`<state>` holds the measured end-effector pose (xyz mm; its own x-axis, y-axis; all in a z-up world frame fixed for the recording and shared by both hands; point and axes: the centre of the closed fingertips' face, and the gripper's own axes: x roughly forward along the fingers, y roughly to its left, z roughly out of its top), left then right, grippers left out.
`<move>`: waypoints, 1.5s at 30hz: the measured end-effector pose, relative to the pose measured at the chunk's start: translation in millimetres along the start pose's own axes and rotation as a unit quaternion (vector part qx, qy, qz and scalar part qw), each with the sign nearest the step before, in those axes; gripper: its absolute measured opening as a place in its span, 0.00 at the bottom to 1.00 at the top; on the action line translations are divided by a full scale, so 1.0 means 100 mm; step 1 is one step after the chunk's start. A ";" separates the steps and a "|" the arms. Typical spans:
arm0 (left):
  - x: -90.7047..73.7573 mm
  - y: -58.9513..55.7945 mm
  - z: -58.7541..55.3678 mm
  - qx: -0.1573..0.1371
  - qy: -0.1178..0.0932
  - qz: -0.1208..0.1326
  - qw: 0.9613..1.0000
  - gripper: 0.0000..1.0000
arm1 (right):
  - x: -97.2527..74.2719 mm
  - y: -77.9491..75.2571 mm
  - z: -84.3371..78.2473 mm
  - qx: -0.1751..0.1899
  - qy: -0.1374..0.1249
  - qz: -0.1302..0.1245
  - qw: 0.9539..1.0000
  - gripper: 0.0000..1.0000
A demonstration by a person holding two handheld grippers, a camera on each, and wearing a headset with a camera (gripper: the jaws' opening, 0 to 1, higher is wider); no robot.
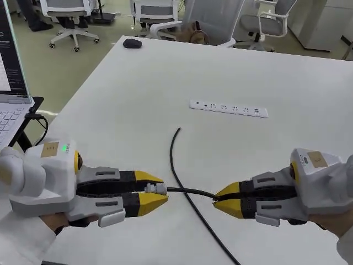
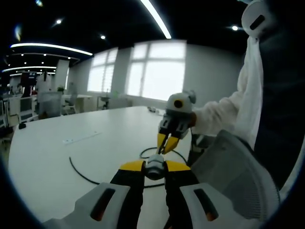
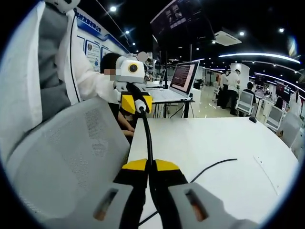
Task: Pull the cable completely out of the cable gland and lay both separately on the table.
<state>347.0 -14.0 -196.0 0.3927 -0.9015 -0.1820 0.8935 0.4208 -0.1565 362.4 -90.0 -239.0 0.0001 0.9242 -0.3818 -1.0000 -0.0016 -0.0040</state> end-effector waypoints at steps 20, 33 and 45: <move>-0.16 0.04 0.03 -0.010 -0.014 0.027 0.999 0.17 | 0.56 -0.25 -0.96 0.029 0.108 -0.011 0.994 0.03; -0.18 0.06 0.00 -0.019 -0.016 0.039 0.999 0.17 | 0.80 -0.34 -1.36 0.059 0.159 -0.030 0.985 0.05; -0.12 0.10 -0.02 -0.022 -0.014 0.036 0.999 0.17 | 0.83 -0.29 -1.40 0.081 0.161 -0.047 0.983 0.09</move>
<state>351.1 1.3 -197.2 0.4627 -0.8705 -0.1676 0.8523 0.4888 -0.1862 391.6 -67.0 -399.7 0.0667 0.7488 -0.6594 -0.9831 0.1624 0.0849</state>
